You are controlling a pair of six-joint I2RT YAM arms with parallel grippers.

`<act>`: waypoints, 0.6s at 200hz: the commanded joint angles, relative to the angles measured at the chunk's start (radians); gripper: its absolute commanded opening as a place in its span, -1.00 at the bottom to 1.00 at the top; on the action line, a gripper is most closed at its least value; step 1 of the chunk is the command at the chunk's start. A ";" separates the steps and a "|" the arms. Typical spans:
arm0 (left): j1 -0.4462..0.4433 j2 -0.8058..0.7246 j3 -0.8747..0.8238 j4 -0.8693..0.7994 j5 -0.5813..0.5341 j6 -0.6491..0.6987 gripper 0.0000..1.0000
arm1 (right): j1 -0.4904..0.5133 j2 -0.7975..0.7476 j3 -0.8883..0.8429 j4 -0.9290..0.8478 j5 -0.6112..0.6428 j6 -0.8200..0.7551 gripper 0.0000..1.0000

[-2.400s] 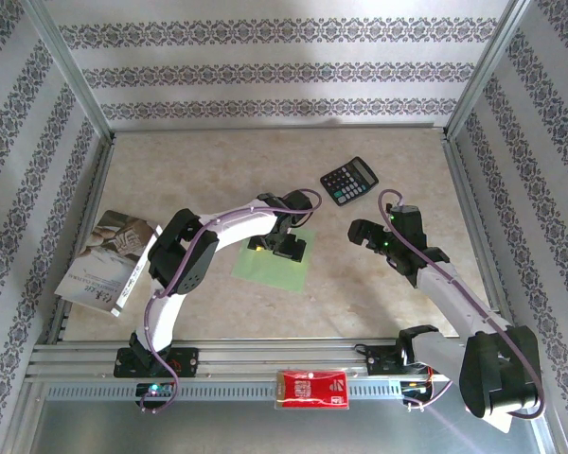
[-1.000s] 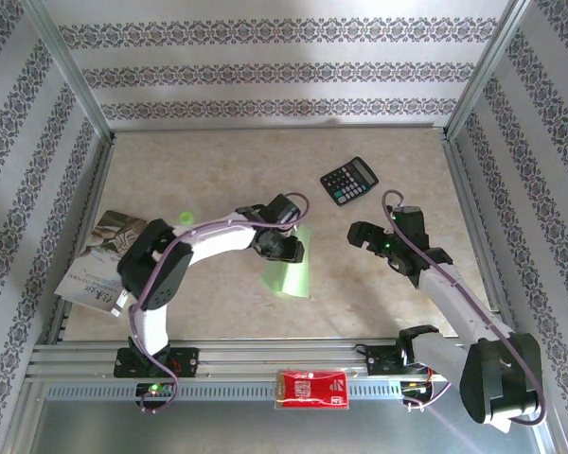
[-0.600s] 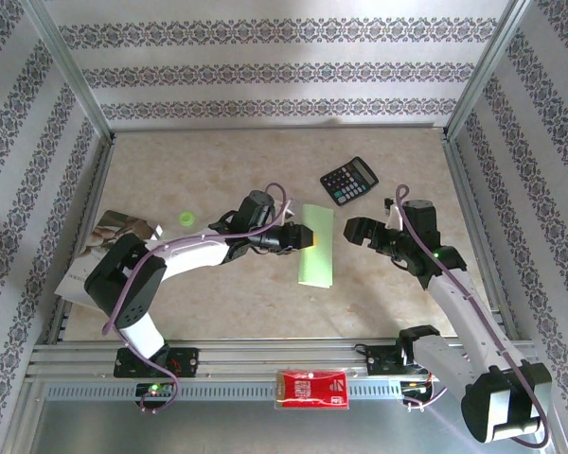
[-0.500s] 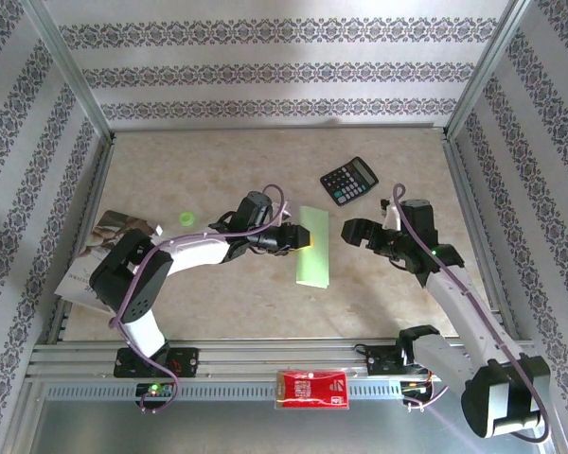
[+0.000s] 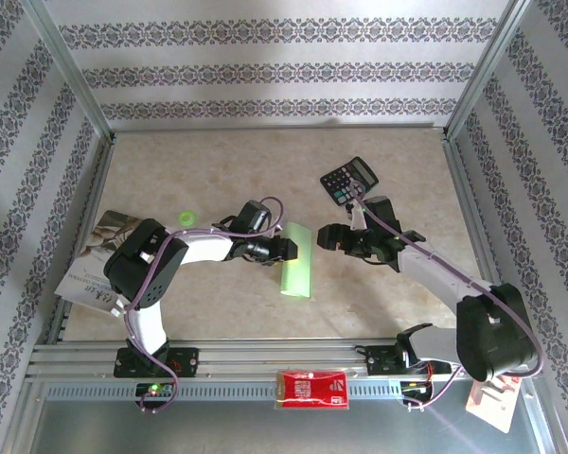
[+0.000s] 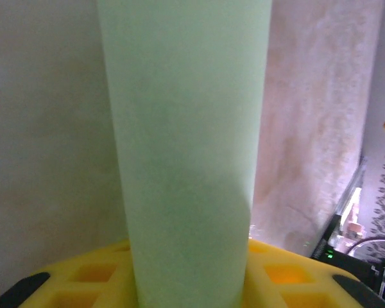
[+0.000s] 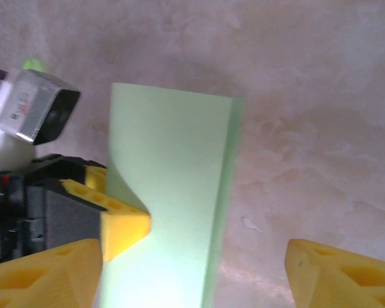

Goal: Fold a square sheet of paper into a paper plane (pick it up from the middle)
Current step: First fold the square sheet of paper in half at the center of the table, then hold the square sheet of paper at the center of the table.

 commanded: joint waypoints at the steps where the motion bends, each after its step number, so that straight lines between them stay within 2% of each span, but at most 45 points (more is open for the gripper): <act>1: 0.008 0.009 -0.012 -0.064 -0.054 0.067 -0.26 | 0.005 0.010 0.015 0.000 0.075 -0.051 0.42; 67: 0.008 0.024 -0.013 -0.084 -0.130 0.016 -0.25 | 0.007 0.016 -0.007 0.012 0.076 -0.053 0.32; 120: 0.006 0.057 0.029 -0.177 -0.165 0.037 -0.25 | 0.006 0.007 -0.013 0.009 0.075 -0.051 0.31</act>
